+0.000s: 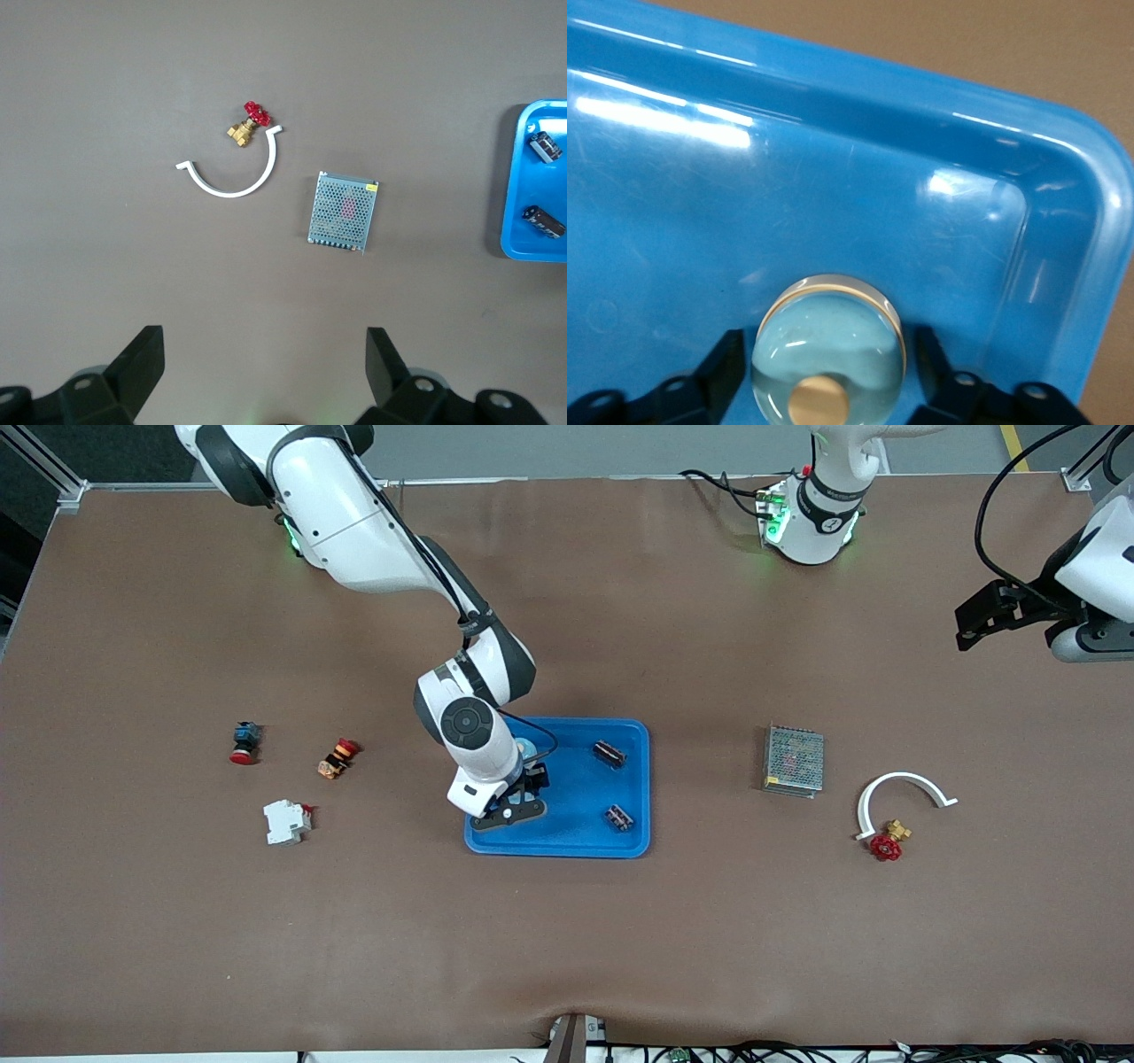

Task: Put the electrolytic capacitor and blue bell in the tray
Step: 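Lower the second bell into the tray with the right gripper and open it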

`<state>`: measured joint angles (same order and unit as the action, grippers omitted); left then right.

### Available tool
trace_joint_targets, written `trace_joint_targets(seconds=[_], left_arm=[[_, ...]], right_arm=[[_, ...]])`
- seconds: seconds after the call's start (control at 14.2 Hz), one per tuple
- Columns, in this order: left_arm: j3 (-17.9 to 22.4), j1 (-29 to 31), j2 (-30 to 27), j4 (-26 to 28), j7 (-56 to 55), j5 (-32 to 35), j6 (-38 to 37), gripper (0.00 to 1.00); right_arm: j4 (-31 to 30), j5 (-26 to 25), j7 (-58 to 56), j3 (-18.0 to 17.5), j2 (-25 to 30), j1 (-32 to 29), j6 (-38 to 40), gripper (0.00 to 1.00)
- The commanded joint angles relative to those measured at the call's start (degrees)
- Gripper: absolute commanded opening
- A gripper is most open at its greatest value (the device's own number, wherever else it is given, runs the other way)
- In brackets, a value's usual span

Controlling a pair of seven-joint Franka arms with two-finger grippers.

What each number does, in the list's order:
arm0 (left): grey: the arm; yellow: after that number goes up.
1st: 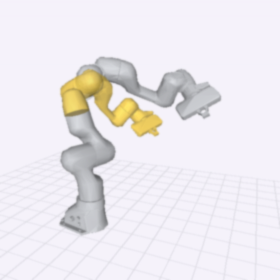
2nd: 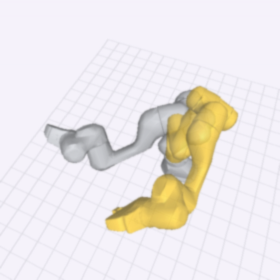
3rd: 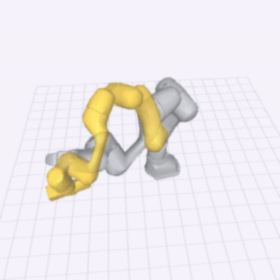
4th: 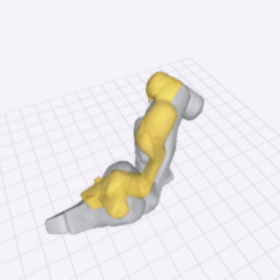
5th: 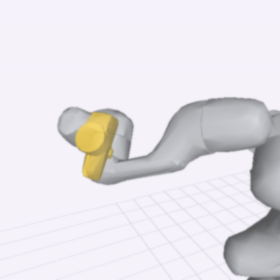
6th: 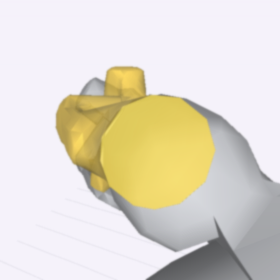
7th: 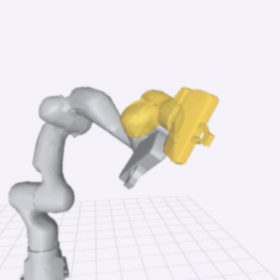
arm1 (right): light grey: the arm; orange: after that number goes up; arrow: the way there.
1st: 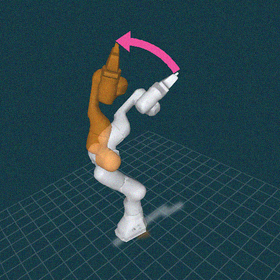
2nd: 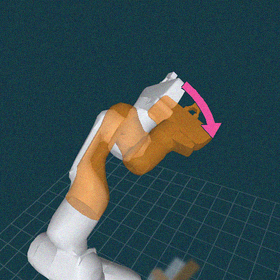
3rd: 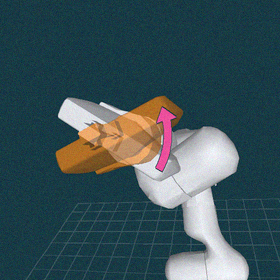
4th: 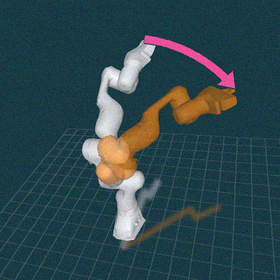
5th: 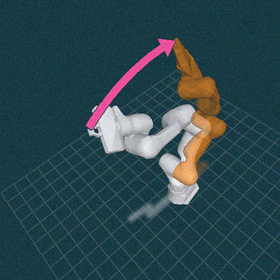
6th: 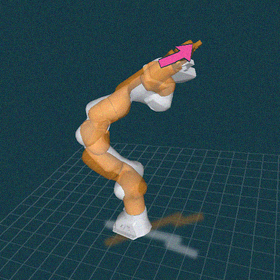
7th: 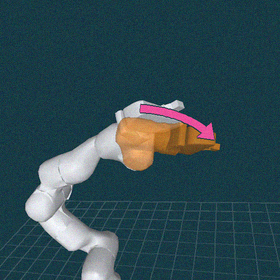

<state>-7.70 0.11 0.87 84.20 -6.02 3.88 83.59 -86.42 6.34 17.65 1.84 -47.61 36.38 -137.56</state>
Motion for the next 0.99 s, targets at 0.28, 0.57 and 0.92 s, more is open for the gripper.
trace_joint_targets(seconds=[0.28,0.57,0.92], left_arm=[[-0.56,0.51,-0.96,0.79,-0.31,-0.10,-0.01,1.00],[-0.56,0.59,-1.22,0.88,-0.31,-0.10,-0.10,1.00],[-0.21,0.77,-1.22,0.88,-0.31,-0.10,-0.19,1.00]], right_arm=[[1.43,-0.54,0.63,0.62,2.86,0.71,5.60,1.00],[1.52,-0.45,0.28,0.62,9.54,0.18,15.45,1.00],[1.17,-0.54,0.37,0.79,17.89,-0.17,29.08,1.00]])
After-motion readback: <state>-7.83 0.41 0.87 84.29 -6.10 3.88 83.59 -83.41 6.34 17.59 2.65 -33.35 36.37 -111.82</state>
